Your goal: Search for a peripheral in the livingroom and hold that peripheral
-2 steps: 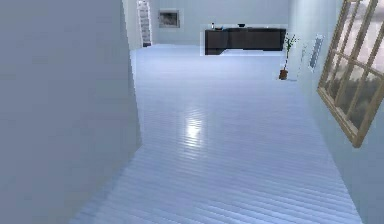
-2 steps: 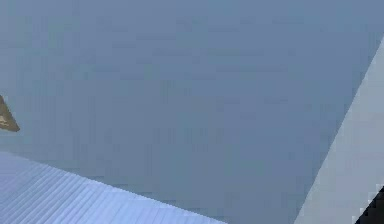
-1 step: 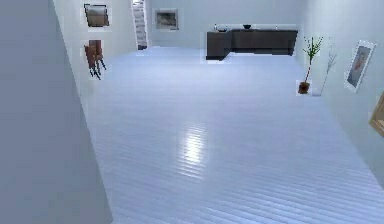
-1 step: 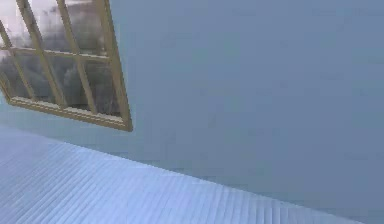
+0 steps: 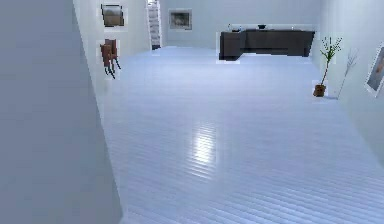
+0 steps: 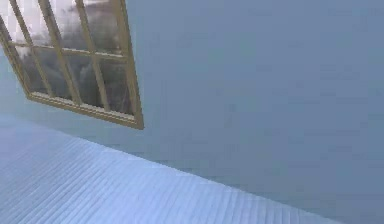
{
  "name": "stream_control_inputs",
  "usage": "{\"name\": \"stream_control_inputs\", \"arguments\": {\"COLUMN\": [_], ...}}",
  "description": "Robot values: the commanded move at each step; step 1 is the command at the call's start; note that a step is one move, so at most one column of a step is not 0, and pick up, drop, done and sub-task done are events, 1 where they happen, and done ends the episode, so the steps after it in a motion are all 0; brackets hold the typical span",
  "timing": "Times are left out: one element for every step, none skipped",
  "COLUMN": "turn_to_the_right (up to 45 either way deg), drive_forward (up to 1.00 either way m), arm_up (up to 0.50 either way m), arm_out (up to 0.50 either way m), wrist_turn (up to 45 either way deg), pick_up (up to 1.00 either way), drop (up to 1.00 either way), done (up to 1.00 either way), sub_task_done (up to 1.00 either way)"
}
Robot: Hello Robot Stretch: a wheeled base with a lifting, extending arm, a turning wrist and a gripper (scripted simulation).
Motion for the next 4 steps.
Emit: {"name": "stream_control_inputs", "arguments": {"turn_to_the_right": [0.0, -3.0, 0.0, -3.0], "drive_forward": [1.00, 0.00, 0.05, 0.00], "arm_up": [0.00, 0.00, 0.00, 0.00], "arm_out": [0.00, 0.00, 0.00, 0.00], "wrist_turn": [0.0, 0.0, 0.0, 0.0], "pick_up": [0.00, 0.00, 0.00, 0.00], "drop": [0.00, 0.00, 0.00, 0.00], "done": [0.00, 0.00, 0.00, 0.00], "sub_task_done": [0.00, 0.00, 0.00, 0.00]}}
